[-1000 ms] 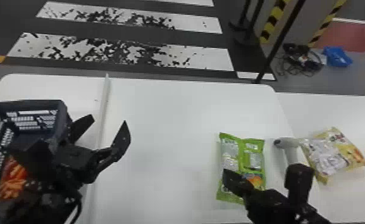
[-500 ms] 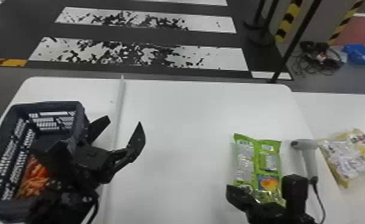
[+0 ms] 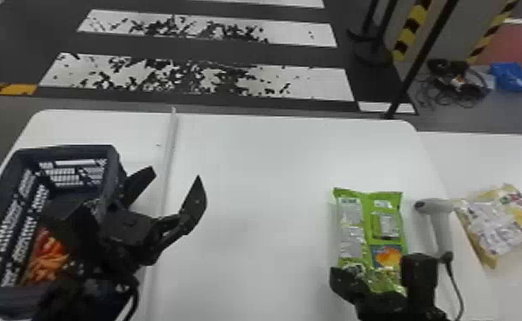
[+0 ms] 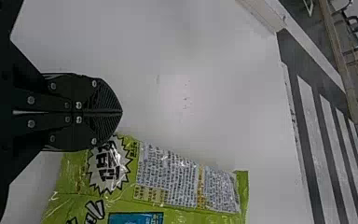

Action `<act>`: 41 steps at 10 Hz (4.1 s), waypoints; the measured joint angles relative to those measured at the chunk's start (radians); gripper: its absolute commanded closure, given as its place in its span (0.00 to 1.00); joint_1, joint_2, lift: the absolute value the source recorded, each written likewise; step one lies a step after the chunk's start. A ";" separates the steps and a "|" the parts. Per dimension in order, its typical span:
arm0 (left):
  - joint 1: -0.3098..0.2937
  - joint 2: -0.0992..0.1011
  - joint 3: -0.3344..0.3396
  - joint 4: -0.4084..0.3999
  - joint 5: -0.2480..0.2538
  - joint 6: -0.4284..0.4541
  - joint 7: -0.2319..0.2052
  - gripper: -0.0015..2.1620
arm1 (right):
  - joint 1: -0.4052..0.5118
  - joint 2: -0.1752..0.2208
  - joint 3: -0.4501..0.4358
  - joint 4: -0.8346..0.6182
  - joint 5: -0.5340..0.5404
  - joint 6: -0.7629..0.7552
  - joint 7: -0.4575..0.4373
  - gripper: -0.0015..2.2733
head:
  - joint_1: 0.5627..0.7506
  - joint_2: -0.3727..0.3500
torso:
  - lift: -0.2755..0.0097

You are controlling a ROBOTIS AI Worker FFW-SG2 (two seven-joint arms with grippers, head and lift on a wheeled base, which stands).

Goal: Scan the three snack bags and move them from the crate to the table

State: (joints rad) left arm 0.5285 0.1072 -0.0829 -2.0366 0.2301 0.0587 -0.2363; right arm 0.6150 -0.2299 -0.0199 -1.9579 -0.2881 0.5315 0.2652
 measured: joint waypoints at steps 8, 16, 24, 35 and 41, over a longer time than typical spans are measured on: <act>0.029 -0.001 0.010 -0.029 0.000 -0.014 -0.001 0.02 | 0.021 0.016 -0.277 -0.138 -0.093 -0.078 0.062 0.04 | 0.70 0.18 | 0.75; 0.016 0.003 -0.001 -0.043 -0.005 0.009 0.011 0.02 | -0.207 -0.035 -0.356 0.252 0.090 -0.179 0.045 0.05 | 0.70 0.03 | 0.75; 0.035 0.005 -0.015 -0.087 -0.005 0.064 0.085 0.02 | -0.393 -0.073 -0.335 0.501 0.082 -0.023 0.135 0.99 | 0.70 0.03 | 0.75; 0.047 0.000 -0.053 -0.110 -0.016 0.094 0.104 0.02 | -0.088 0.057 -0.342 -0.214 -0.080 0.230 -0.012 0.99 | 0.70 0.08 | 0.75; 0.058 0.007 -0.035 -0.109 -0.017 0.086 0.098 0.02 | -0.170 0.091 -0.096 -0.181 0.113 0.279 -0.085 0.99 | 0.70 0.28 | 0.75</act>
State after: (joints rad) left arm 0.5863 0.1146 -0.1175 -2.1453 0.2132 0.1445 -0.1381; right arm 0.4450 -0.1385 -0.1159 -2.1390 -0.1755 0.8106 0.1799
